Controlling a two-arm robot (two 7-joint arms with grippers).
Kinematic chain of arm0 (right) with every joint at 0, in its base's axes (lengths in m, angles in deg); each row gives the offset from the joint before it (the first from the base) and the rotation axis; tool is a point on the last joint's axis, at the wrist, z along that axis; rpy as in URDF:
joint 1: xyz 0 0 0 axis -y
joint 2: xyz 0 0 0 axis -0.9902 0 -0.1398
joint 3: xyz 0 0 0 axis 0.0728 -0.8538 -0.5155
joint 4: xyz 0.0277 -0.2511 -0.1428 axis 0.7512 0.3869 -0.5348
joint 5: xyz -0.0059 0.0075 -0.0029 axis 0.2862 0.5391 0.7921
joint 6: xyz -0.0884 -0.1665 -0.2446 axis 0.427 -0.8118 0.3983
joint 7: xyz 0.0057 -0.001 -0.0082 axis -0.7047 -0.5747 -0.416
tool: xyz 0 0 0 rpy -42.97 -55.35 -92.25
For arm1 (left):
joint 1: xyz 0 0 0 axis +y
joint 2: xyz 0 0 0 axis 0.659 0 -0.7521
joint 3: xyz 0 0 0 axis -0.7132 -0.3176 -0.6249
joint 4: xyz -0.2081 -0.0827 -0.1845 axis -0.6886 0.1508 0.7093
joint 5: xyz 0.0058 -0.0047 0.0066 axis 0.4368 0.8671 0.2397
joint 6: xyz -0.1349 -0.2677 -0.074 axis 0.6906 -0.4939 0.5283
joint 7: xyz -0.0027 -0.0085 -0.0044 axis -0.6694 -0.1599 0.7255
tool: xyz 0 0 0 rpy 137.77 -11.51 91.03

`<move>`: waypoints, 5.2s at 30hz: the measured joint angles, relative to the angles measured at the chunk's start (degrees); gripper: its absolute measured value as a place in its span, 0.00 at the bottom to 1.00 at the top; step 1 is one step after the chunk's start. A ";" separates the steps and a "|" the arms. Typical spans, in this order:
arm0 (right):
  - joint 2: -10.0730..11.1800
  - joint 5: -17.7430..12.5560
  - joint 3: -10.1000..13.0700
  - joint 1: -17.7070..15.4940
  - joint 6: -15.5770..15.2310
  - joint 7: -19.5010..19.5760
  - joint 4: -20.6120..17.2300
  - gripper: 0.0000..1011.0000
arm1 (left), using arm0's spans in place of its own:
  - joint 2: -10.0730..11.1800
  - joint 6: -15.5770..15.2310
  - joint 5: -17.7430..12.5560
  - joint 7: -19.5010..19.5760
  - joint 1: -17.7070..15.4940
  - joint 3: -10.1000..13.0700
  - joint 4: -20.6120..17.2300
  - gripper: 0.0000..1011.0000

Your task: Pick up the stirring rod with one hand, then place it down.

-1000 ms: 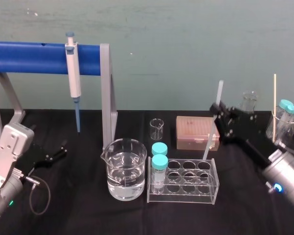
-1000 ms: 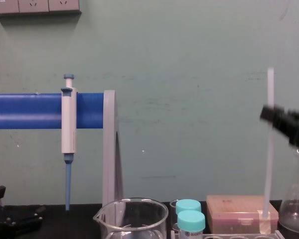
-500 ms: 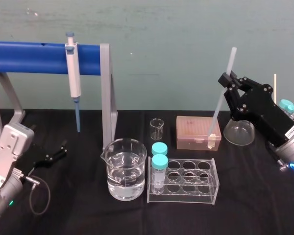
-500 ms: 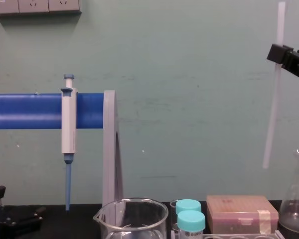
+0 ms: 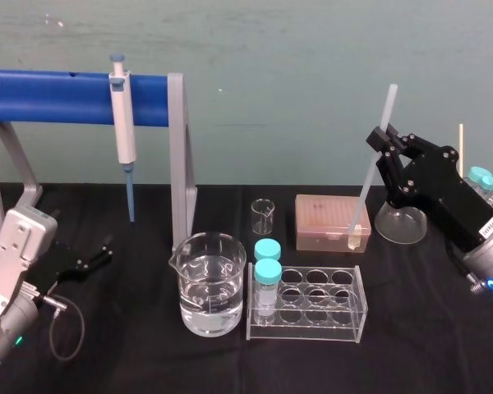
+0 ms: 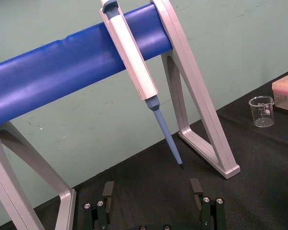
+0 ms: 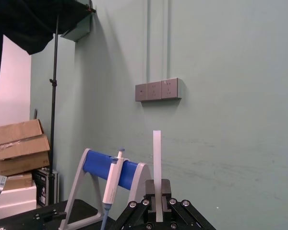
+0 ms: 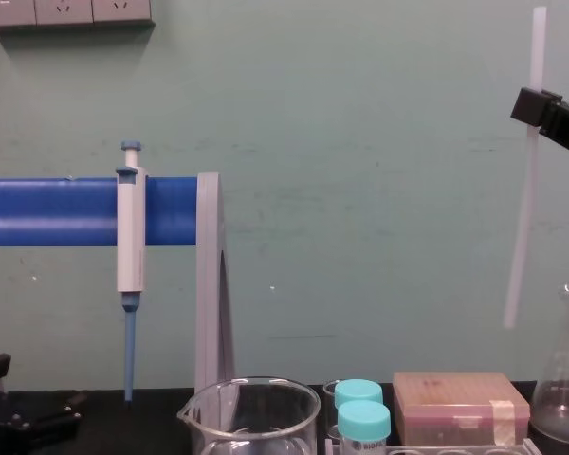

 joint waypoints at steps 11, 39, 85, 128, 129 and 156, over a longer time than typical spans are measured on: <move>0.31 0.04 -0.13 -0.65 -0.36 0.53 -0.51 0.07 | 0.00 0.00 0.00 0.00 0.00 0.00 0.00 0.99; 0.35 0.42 -1.11 0.08 -0.80 0.32 0.81 0.07 | 0.00 0.00 0.00 0.00 0.00 0.00 0.00 0.99; 2.25 0.73 -2.17 0.14 -1.12 -1.15 0.99 0.07 | 0.00 0.00 0.00 0.00 0.00 0.00 0.00 0.99; 2.95 0.18 -3.03 0.60 1.54 -4.57 5.14 0.07 | 0.00 0.00 0.00 0.00 0.00 0.00 0.00 0.99; 3.02 0.21 -3.07 0.49 1.62 -4.67 5.40 0.07 | 0.00 0.00 0.00 0.00 0.00 0.00 0.00 0.99; 0.84 3.05 -5.51 1.10 5.54 -6.68 13.30 0.07 | 0.00 0.00 0.00 0.00 0.00 0.00 0.00 0.99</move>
